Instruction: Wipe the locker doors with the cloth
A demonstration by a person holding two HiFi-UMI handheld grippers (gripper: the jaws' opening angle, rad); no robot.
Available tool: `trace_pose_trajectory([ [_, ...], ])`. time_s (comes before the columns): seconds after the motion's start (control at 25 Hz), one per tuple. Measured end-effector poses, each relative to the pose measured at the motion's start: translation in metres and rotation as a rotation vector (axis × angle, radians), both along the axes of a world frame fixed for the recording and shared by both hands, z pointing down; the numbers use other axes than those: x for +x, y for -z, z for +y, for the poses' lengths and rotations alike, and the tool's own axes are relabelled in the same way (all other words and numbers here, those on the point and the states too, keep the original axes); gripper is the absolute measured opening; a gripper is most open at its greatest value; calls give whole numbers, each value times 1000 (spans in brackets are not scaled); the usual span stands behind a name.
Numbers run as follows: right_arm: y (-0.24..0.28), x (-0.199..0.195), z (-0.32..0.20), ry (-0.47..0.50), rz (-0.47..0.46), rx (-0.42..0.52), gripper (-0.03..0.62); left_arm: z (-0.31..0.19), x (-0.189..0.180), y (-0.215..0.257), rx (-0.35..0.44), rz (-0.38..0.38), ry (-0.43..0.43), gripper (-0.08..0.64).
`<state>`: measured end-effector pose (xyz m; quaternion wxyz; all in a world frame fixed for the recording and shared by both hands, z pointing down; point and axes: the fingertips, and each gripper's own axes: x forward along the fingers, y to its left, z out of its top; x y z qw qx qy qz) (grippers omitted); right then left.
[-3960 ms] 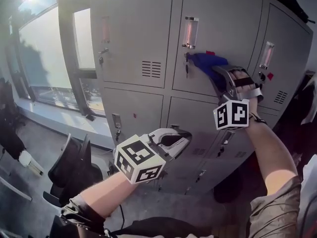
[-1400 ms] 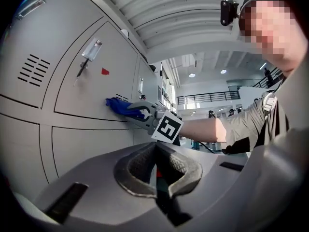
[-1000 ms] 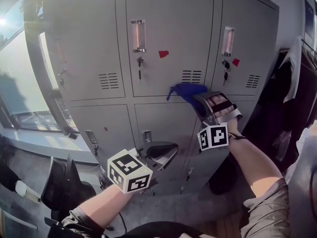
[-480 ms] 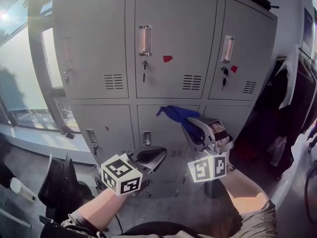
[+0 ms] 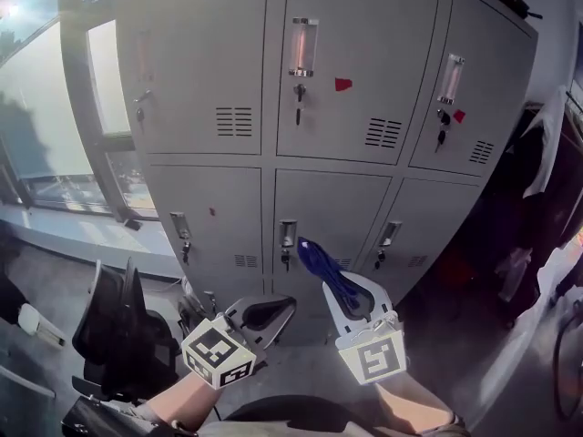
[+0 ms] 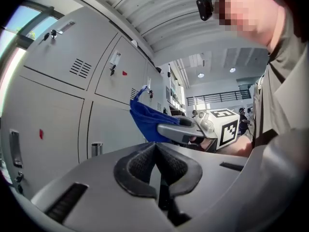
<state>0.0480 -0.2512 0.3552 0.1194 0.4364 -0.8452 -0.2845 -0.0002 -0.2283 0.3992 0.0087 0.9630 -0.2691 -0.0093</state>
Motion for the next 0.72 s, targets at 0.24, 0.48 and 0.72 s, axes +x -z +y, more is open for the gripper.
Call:
trace_pose_trajectory([
  [0.24,-55,-4,23,78,-338,-261,75,25,-7,-20,40,-14,24,8],
  [0.48,-87,-4,36,125,-455,-376,75,33,-5,-40,43,-61,37,8],
  [0.72,-90,-9,34,152,-435,-403,75,30,-8,-43,13,-55,59,8],
])
